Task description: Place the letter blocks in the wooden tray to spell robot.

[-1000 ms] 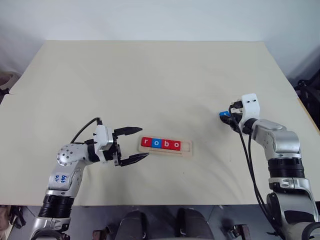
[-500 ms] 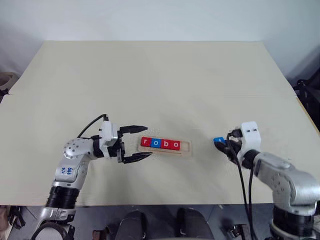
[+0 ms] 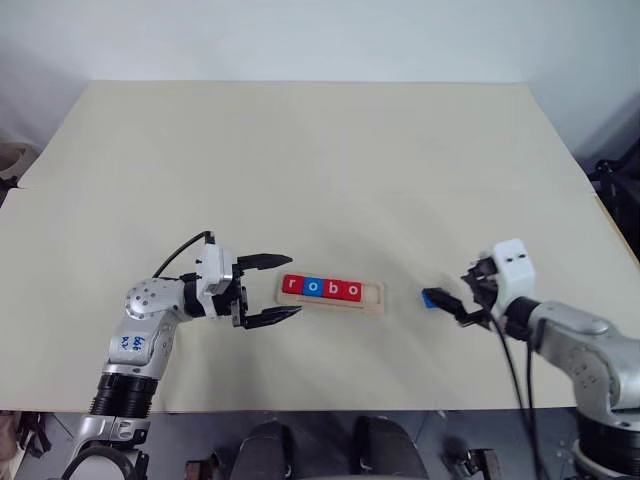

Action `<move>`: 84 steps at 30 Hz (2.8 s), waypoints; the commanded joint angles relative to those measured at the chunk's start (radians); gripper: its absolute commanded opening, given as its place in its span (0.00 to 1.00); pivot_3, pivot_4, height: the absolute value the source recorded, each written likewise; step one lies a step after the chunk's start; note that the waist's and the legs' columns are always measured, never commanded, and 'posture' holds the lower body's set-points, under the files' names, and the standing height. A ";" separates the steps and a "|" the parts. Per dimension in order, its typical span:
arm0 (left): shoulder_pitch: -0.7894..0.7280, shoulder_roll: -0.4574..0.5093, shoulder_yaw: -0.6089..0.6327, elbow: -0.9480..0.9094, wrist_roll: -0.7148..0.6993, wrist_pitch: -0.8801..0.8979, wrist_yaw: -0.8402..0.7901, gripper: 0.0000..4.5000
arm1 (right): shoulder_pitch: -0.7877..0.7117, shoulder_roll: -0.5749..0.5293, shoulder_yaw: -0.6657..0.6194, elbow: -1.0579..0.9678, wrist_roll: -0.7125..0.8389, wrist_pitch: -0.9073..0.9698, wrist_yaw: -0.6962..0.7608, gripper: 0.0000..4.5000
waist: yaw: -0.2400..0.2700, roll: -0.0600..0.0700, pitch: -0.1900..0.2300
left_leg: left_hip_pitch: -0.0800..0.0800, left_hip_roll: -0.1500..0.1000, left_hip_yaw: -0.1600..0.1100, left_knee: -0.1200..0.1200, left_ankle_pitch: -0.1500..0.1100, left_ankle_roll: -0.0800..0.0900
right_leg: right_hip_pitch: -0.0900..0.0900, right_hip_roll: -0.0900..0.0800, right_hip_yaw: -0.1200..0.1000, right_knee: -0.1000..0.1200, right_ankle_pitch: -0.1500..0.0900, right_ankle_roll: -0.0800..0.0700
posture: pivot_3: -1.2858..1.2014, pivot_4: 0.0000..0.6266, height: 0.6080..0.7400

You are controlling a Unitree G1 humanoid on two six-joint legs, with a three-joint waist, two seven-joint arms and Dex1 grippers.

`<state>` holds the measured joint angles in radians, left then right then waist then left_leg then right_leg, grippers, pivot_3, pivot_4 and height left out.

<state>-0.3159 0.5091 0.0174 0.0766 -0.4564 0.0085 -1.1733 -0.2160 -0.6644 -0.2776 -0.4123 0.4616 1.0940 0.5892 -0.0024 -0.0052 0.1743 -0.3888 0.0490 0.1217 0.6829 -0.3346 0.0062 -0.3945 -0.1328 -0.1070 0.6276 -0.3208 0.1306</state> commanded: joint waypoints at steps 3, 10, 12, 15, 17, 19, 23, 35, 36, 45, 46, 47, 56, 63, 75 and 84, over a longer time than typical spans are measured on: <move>0.036 0.011 0.031 -0.084 -0.005 -0.012 0.034 1.00 | -0.030 -0.191 0.087 0.226 -0.024 -0.434 0.429 1.00 | 0.001 0.000 0.000 | 0.000 0.000 0.001 0.000 0.000 0.000 | 0.001 0.000 0.000 0.000 0.000 0.000 | 0.52 0.24 1.00; 0.081 0.015 0.044 -0.139 -0.007 -0.007 0.074 1.00 | -0.188 -0.269 0.258 0.641 -0.191 -0.987 0.783 1.00 | -0.001 0.000 0.000 | 0.001 0.000 0.003 0.001 0.000 0.000 | 0.001 0.000 0.000 0.000 0.000 0.000 | 0.52 0.24 1.00; 0.094 0.017 0.045 -0.154 -0.009 -0.005 0.081 1.00 | -0.251 -0.267 0.307 0.751 -0.248 -1.095 0.828 1.00 | -0.002 0.000 0.000 | 0.002 0.000 0.003 0.001 0.000 0.000 | 0.001 0.000 0.000 0.000 0.000 0.000 | 0.52 0.24 1.00; 0.106 0.017 0.043 -0.170 -0.009 -0.002 0.091 1.00 | -0.337 -0.243 0.354 0.893 -0.298 -1.200 0.869 1.00 | -0.002 0.000 0.000 | 0.002 0.000 0.004 0.002 0.000 0.000 | 0.001 0.000 0.000 0.000 0.000 0.000 | 0.52 0.24 1.00; 0.111 0.016 0.041 -0.180 -0.010 0.002 0.098 1.00 | -0.385 -0.223 0.381 0.968 -0.322 -1.246 0.893 1.00 | -0.001 0.000 0.000 | 0.001 0.000 0.004 0.002 0.000 0.000 | 0.001 -0.001 -0.001 0.000 0.000 0.000 | 0.52 0.24 1.00; 0.116 0.017 0.042 -0.189 -0.012 0.006 0.102 1.00 | -0.418 -0.199 0.401 1.014 -0.335 -1.276 0.911 1.00 | -0.001 0.000 0.000 | 0.002 0.001 0.004 0.002 0.000 0.000 | 0.002 -0.001 -0.001 0.000 0.000 0.000 | 0.52 0.24 1.00; 0.124 0.023 0.047 -0.199 -0.015 0.009 0.105 1.00 | -0.436 -0.164 0.424 1.033 -0.342 -1.292 0.939 0.96 | -0.001 0.000 0.000 | 0.002 0.001 0.003 0.002 0.000 -0.001 | 0.002 -0.001 -0.001 0.001 0.000 0.000 | 0.52 0.24 1.00; 0.123 0.030 0.052 -0.202 -0.014 0.010 0.109 1.00 | -0.424 -0.164 0.430 0.979 -0.334 -1.259 0.957 0.33 | -0.002 0.000 0.000 | 0.002 0.001 0.002 0.003 0.000 -0.001 | 0.002 -0.001 -0.001 0.001 0.000 0.000 | 0.52 0.24 1.00; 0.121 0.030 0.051 -0.200 -0.014 0.010 0.108 1.00 | -0.425 -0.163 0.431 0.949 -0.328 -1.232 0.957 0.33 | -0.001 0.000 0.000 | 0.002 0.001 0.002 0.003 0.000 -0.001 | 0.002 -0.001 -0.001 0.001 0.000 0.000 | 0.52 0.24 1.00; 0.111 0.023 0.044 -0.185 -0.009 0.007 0.104 1.00 | -0.431 -0.071 0.448 0.556 -0.248 -0.794 0.819 0.33 | 0.000 0.000 0.001 | 0.002 0.001 -0.001 0.003 0.001 -0.001 | 0.001 0.000 -0.001 0.002 0.000 0.000 | 0.52 0.24 1.00; 0.110 0.022 0.043 -0.184 -0.009 0.007 0.105 1.00 | -0.431 -0.065 0.453 0.541 -0.254 -0.775 0.806 0.33 | 0.002 0.000 0.001 | 0.002 0.001 -0.001 0.003 0.001 -0.001 | 0.001 -0.001 -0.001 0.002 0.000 0.000 | 0.52 0.24 1.00; 0.110 0.021 0.042 -0.185 -0.008 0.007 0.105 1.00 | -0.433 -0.057 0.460 0.527 -0.258 -0.758 0.793 0.33 | 0.005 0.000 0.001 | 0.001 0.000 -0.001 0.003 0.001 -0.001 | 0.001 -0.001 -0.001 0.002 0.000 0.000 | 0.52 0.24 1.00; 0.117 0.021 0.046 -0.195 -0.009 0.008 0.113 1.00 | -0.435 -0.020 0.527 0.531 -0.309 -0.754 0.733 0.33 | -0.001 0.000 0.001 | 0.001 0.000 0.000 0.003 0.001 -0.001 | 0.001 -0.001 -0.001 0.002 0.000 0.001 | 0.52 0.24 1.00; 0.128 0.023 0.050 -0.206 -0.011 0.009 0.121 1.00 | -0.432 0.001 0.545 0.529 -0.308 -0.738 0.709 0.33 | 0.000 0.000 0.001 | 0.001 0.000 0.000 0.003 0.001 -0.001 | 0.001 -0.001 -0.001 0.002 0.000 0.001 | 0.52 0.24 1.00; 0.113 0.022 0.049 -0.192 -0.008 0.004 0.120 1.00 | -0.438 -0.028 0.513 0.503 -0.272 -0.731 0.734 1.00 | -0.001 0.000 0.001 | 0.001 0.000 0.000 0.003 0.000 -0.001 | 0.001 -0.001 -0.001 0.001 0.000 0.001 | 0.52 0.24 1.00; 0.103 0.019 0.045 -0.183 -0.007 0.004 0.117 1.00 | -0.463 0.009 0.508 0.432 -0.208 -0.622 0.706 0.64 | -0.001 0.000 0.001 | 0.001 0.001 0.000 0.003 0.000 -0.001 | 0.001 -0.001 -0.001 0.002 0.000 0.001 | 0.52 0.24 1.00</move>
<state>-0.2073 0.5262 0.0552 -0.1007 -0.4581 0.0227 -1.0570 -0.6644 -0.6593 0.2450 0.0480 0.2376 0.4654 1.3001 -0.0033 -0.0051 0.1749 -0.3881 0.0496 0.1215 0.6858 -0.3341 0.0053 -0.3933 -0.1336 -0.1082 0.6292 -0.3205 0.1312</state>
